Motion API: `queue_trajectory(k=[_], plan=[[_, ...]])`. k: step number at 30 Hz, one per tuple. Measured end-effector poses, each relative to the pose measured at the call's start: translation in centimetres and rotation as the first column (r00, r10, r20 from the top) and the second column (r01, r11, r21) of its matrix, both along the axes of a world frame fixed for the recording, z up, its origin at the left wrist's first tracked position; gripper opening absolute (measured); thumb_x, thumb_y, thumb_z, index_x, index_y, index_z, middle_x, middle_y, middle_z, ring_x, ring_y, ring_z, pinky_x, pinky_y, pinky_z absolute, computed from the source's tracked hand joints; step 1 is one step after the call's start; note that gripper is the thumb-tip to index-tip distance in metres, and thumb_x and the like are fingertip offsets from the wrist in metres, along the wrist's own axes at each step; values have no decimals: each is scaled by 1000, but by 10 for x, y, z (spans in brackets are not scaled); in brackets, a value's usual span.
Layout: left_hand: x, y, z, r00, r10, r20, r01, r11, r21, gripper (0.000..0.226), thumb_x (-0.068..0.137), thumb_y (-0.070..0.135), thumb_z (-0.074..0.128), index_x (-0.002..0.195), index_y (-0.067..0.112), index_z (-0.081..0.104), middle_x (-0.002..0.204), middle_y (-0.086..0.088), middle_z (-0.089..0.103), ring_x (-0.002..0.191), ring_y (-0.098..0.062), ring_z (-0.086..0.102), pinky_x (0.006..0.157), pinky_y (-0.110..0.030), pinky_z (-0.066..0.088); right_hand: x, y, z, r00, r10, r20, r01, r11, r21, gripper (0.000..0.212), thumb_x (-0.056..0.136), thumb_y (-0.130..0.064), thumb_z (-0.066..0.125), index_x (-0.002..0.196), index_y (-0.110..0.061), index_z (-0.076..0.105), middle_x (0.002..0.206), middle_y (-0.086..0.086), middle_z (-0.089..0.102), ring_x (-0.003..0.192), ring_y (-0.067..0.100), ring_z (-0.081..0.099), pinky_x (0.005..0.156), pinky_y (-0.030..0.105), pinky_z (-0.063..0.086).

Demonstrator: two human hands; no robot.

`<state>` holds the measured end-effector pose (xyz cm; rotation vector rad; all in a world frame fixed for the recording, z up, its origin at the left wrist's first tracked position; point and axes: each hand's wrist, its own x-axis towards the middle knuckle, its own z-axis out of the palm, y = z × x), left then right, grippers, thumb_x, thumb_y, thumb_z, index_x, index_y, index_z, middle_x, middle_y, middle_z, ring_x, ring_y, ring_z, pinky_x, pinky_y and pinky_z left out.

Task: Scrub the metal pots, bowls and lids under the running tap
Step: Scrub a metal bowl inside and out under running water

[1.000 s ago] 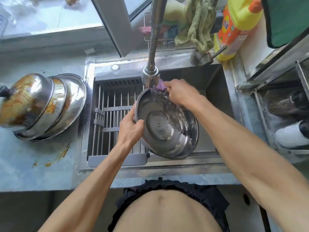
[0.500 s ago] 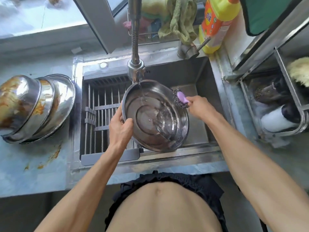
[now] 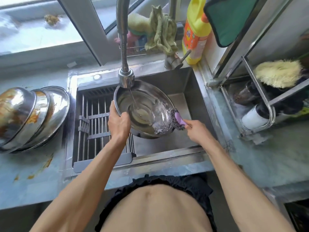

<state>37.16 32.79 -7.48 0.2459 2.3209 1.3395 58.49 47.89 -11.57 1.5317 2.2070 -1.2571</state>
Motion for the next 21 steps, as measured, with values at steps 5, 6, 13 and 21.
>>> queue_trajectory(k=[5,6,13,21], plan=[[-6,16,4,1000,1,-27,-2,1000,-10,62,85,6,45,139,36,48,105,8,65,94,-17,63,90,-36,51,-8,-38,16,990,12,-144,-9,1000,16,40,102,-18,45,136,-33,58,123,6,68,104,26,62,85,28,47],[-8,18,3,1000,-2,-13,2,1000,-23,58,85,7,45,136,34,50,104,7,65,95,-19,64,91,-38,52,-10,-49,20,985,22,-174,-19,1000,19,40,102,-19,45,137,-34,57,125,6,67,108,27,62,89,31,49],[-4,24,-7,998,14,65,-12,999,-35,52,83,9,47,131,28,51,98,7,67,91,-19,66,93,-50,57,-10,-68,35,973,153,-171,-129,981,146,40,102,-25,43,141,-34,48,120,14,68,111,37,59,90,47,50],[-6,27,-11,996,-81,23,83,987,-135,44,97,21,48,141,20,43,114,-3,67,96,-23,65,93,-42,52,-24,-73,36,941,278,-195,-247,954,169,41,102,-26,45,142,-36,46,123,13,68,112,37,61,90,46,51]])
